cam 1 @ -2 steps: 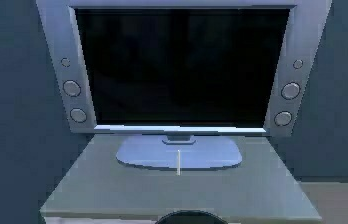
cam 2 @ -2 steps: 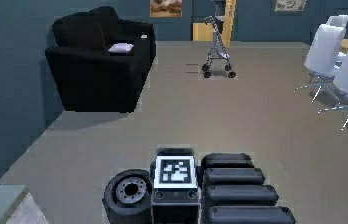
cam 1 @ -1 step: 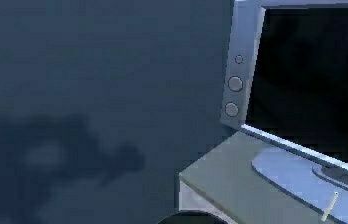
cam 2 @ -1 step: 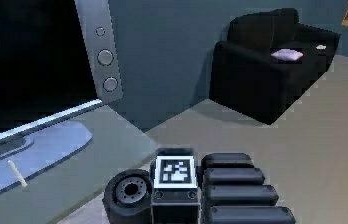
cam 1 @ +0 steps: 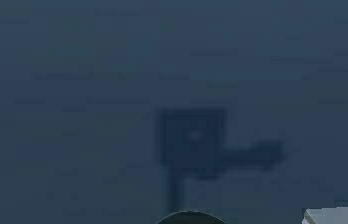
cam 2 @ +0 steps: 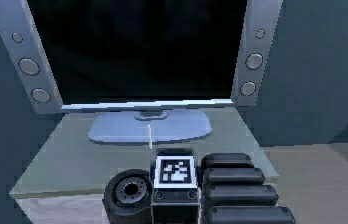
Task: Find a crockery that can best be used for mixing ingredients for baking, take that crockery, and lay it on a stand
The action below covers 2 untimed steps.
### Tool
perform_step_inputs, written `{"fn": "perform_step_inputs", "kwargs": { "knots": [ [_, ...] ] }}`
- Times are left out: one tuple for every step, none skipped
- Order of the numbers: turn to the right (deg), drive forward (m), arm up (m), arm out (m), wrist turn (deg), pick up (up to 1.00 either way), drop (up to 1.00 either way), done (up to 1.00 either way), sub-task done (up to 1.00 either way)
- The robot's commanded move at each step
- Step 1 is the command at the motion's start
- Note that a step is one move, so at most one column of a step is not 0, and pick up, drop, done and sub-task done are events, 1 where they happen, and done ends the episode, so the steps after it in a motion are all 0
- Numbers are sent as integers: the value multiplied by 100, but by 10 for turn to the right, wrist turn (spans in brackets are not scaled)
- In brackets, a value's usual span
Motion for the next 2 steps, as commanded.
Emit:
{"fn": "perform_step_inputs", "kwargs": {
  "knots": [
    [0, 0, 0, 48, 0, 0, 0, 0, 0],
    [0, 0, 0, 0, 450, 0, 0, 0, 0]
  ]
}}
